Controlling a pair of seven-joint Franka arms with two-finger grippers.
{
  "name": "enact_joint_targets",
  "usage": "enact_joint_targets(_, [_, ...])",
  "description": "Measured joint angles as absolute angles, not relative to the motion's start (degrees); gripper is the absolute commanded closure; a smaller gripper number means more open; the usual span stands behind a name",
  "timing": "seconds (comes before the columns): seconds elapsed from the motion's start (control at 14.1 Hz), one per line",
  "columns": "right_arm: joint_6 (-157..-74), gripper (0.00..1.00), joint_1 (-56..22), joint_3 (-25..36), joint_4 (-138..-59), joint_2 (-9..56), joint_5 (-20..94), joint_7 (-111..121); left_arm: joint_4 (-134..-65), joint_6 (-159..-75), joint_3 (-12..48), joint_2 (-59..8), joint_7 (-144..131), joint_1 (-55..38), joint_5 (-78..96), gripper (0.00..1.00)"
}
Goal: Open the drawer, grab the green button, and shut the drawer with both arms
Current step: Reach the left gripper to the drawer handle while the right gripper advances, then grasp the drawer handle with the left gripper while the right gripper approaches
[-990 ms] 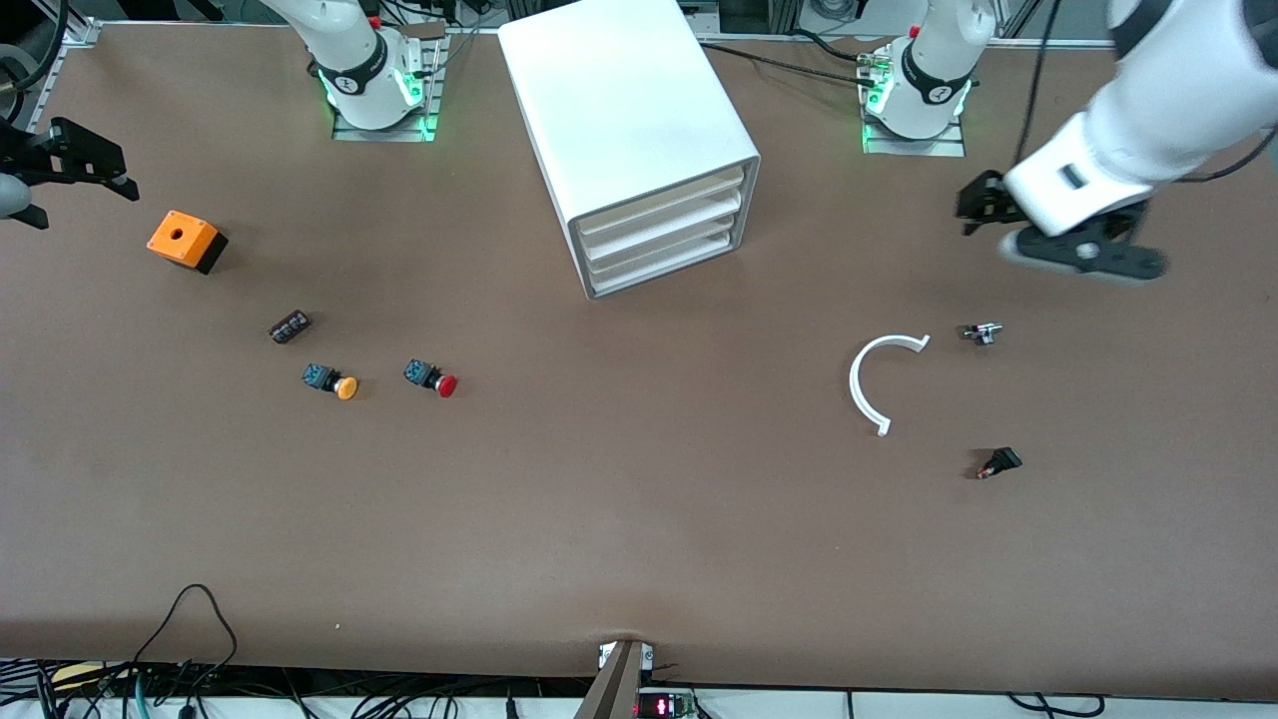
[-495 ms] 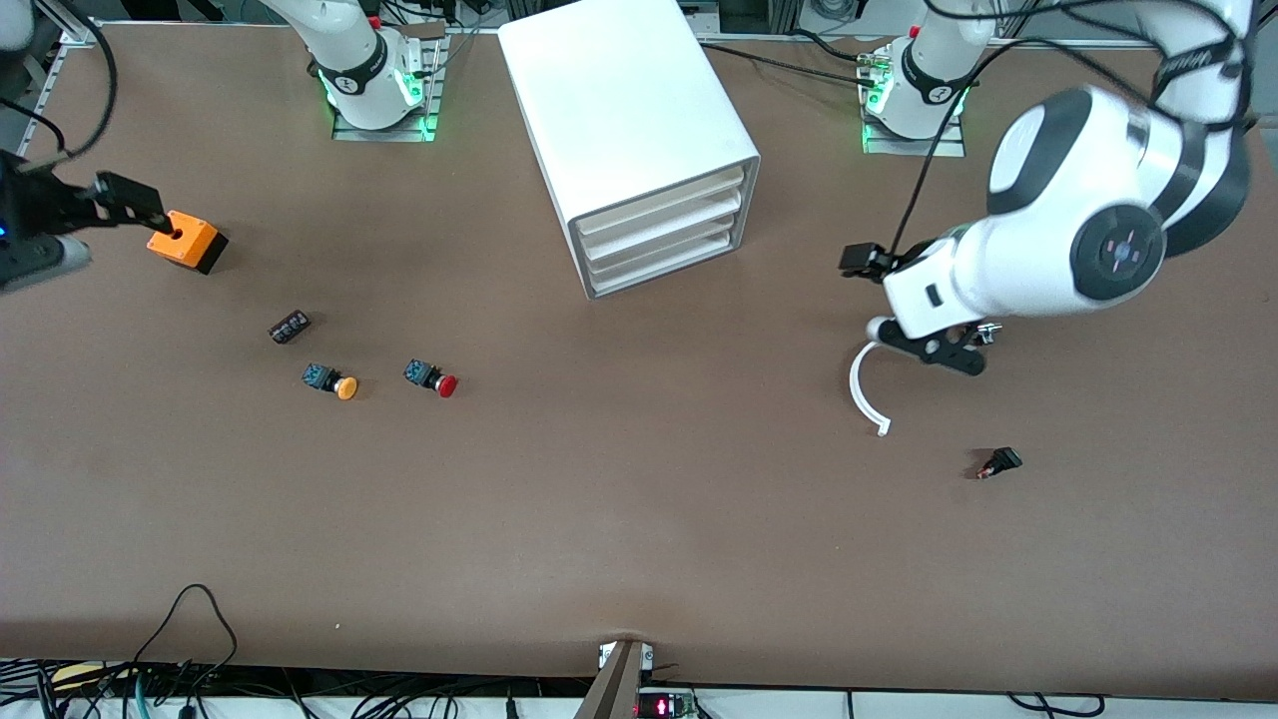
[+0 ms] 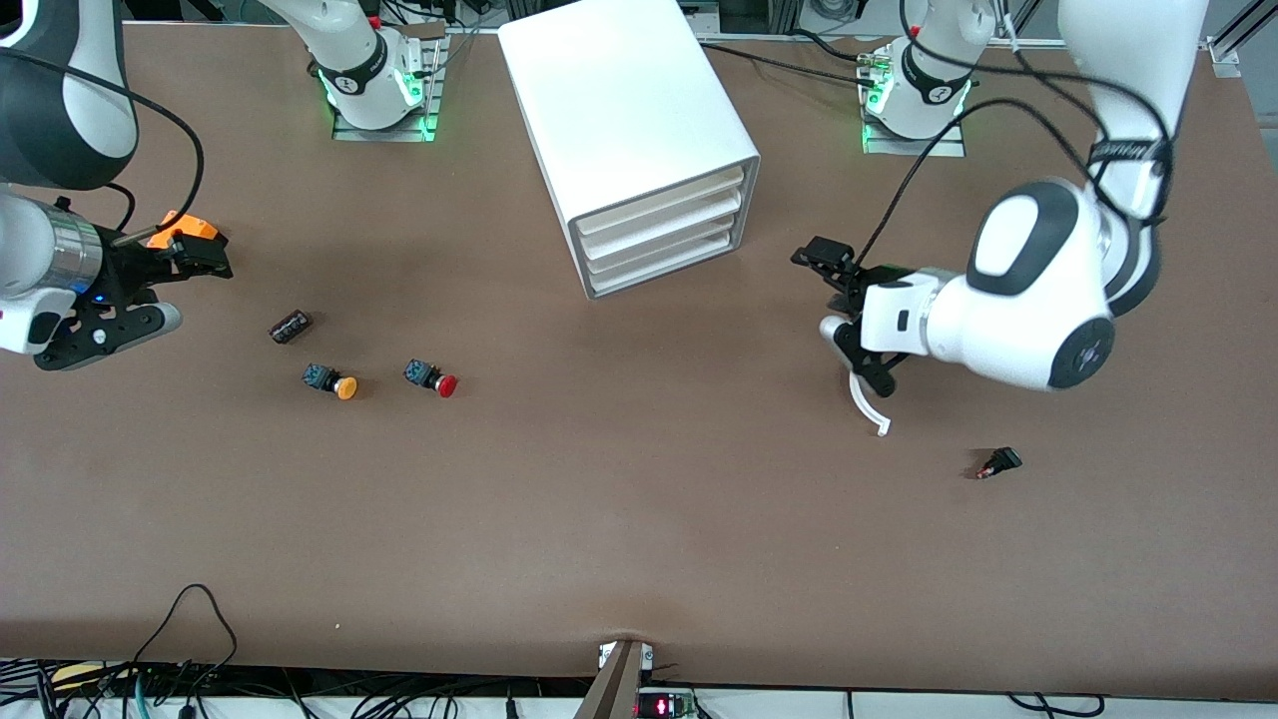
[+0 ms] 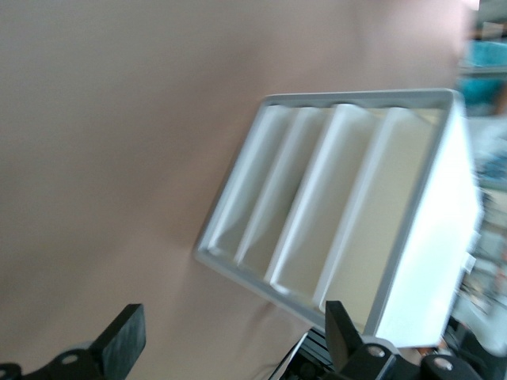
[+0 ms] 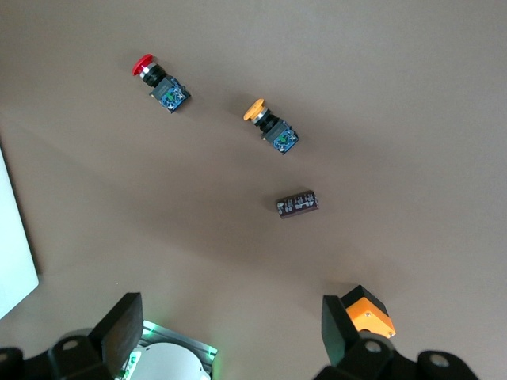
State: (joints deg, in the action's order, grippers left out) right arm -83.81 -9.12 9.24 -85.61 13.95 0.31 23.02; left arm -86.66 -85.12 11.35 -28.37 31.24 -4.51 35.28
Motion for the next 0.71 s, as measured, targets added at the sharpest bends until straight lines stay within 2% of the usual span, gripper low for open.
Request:
enact_joint_targets(0.21, [-85.9, 0.00, -9.2, 9.2, -85.6, 14.2, 0.4, 23.1, -86.8, -87.3, 11.6, -34.0, 37.0, -5.4, 40.1, 0.00])
enact_joint_targets(0.42, [-87.5, 0.00, -12.0, 9.1, -85.7, 17.2, 0.1, 23.2, -86.9, -93.4, 12.0, -38.7, 37.5, -9.6, 45.6, 0.00])
enact_joint_targets(0.71, [-90.3, 0.00, -14.1, 9.1, -85.6, 20.0, -0.3, 23.2, -88.2, -100.9, 12.1, -40.9, 37.7, -14.4, 48.2, 0.00])
